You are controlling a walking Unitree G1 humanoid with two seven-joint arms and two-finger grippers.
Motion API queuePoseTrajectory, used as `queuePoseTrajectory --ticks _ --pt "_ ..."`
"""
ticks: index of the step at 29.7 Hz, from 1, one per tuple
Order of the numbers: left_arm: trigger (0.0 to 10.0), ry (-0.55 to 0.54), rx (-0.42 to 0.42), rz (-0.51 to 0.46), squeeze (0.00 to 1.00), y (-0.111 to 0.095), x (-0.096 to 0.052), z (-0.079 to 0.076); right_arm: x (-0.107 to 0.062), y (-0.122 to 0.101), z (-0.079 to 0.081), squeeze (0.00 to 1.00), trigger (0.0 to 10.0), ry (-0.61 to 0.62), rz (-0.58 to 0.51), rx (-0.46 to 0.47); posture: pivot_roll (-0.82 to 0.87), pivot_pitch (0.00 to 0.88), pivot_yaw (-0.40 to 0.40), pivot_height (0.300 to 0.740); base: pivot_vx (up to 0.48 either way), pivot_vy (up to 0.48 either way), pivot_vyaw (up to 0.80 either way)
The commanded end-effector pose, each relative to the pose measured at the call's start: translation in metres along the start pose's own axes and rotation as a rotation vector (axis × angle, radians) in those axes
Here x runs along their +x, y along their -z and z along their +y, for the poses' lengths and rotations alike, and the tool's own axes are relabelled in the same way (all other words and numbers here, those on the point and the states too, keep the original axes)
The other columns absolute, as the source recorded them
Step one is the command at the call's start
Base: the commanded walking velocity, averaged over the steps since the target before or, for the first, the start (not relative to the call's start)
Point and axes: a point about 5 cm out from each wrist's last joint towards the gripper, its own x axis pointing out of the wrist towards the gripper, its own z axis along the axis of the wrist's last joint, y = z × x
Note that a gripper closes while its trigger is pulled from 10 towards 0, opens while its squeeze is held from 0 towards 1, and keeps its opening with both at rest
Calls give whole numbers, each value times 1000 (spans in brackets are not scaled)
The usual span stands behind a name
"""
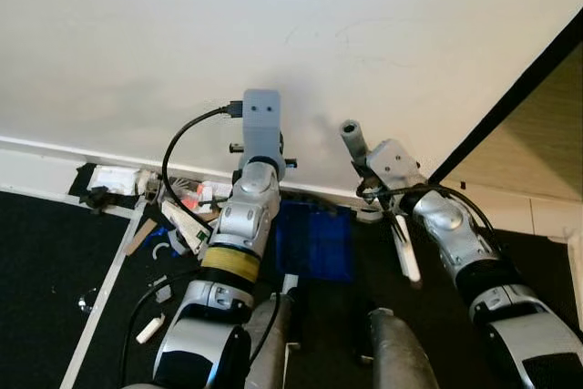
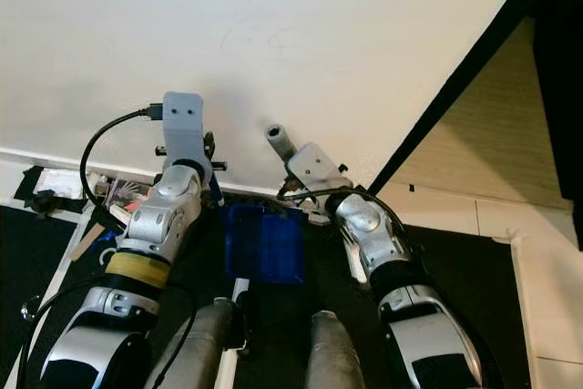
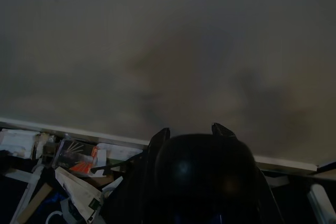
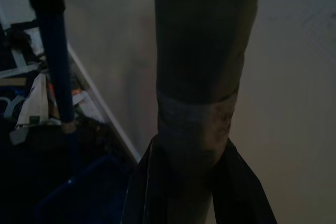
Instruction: Sweep floor
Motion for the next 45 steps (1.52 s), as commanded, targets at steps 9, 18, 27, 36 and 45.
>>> queuePoseTrajectory --ticks 9,18,27,36,45 --pt "10000 76 -83 -56 0 -4 -14 8 13 -16 10 0 10000 33 -62 -4 174 355 65 740 0 0 0" --pt "10000 46 -78 -44 0 4 -26 21 14 -9 13 0 10000 44 -38 23 199 385 56 740 0 0 0" --pt "10000 38 -83 -40 0 6 -31 23 5 4 -2 0 10000 88 -14 36 194 385 48 740 0 0 0" --pt "10000 61 -80 -31 0 7 -35 17 5 -3 -1 0 10000 40 -82 51 209 386 54 740 0 0 0" --pt "10000 80 -86 -31 0 4 -44 16 19 -20 27 0 10000 -131 -141 233 262 373 52 740 0 0 0"
